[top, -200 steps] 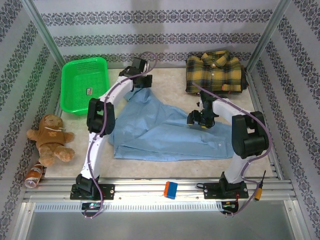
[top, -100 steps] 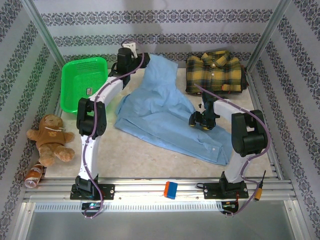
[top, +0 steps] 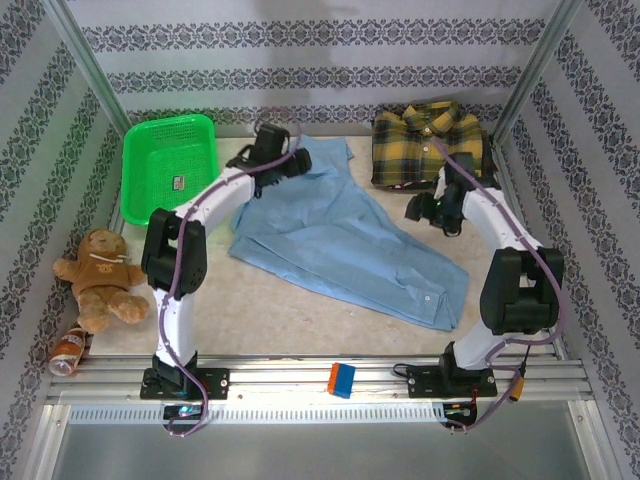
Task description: Fold and stack the long sleeve shirts
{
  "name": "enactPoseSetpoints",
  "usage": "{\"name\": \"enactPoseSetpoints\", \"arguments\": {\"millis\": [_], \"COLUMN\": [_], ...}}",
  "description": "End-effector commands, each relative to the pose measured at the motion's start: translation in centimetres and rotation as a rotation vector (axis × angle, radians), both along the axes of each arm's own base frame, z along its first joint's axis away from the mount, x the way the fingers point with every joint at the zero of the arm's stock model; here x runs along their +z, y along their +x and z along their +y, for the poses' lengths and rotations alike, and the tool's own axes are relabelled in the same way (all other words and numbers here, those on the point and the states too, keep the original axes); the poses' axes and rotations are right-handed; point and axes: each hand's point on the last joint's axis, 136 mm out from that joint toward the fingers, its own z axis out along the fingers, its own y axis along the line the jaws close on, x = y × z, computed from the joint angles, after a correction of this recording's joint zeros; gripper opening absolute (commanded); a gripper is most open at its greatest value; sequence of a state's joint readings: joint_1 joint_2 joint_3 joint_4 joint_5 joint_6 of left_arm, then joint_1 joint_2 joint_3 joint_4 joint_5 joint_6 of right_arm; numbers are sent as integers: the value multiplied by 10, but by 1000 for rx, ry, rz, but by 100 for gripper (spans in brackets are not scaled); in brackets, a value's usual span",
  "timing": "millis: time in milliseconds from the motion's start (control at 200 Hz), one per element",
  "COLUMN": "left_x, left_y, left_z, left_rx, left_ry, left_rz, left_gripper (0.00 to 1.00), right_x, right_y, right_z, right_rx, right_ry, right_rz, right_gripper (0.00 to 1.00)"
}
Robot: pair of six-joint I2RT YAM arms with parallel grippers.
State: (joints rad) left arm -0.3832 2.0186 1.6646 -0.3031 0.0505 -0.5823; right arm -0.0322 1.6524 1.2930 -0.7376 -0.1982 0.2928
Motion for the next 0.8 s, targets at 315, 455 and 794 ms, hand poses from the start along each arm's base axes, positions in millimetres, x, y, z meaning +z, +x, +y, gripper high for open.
{"name": "enactPoseSetpoints", "arguments": {"millis": [315,455,794], "left_x": [-135,-144,-145], "left_y": [-141,-167,-176], "left_z": [71,73,67], "left_rx": [168,147,110], "left_ry": [180,167,132], "left_rz": [441,475,453], "left_gripper": [75,72,72], "right_x": [-53,-54,-85], "right_y": [31,37,55], "right_z": [14,53,96], "right_rx": [148,267,324], "right_ry": [35,89,111], "right_rz": [109,80,145], "right_gripper": [67,67,63]}}
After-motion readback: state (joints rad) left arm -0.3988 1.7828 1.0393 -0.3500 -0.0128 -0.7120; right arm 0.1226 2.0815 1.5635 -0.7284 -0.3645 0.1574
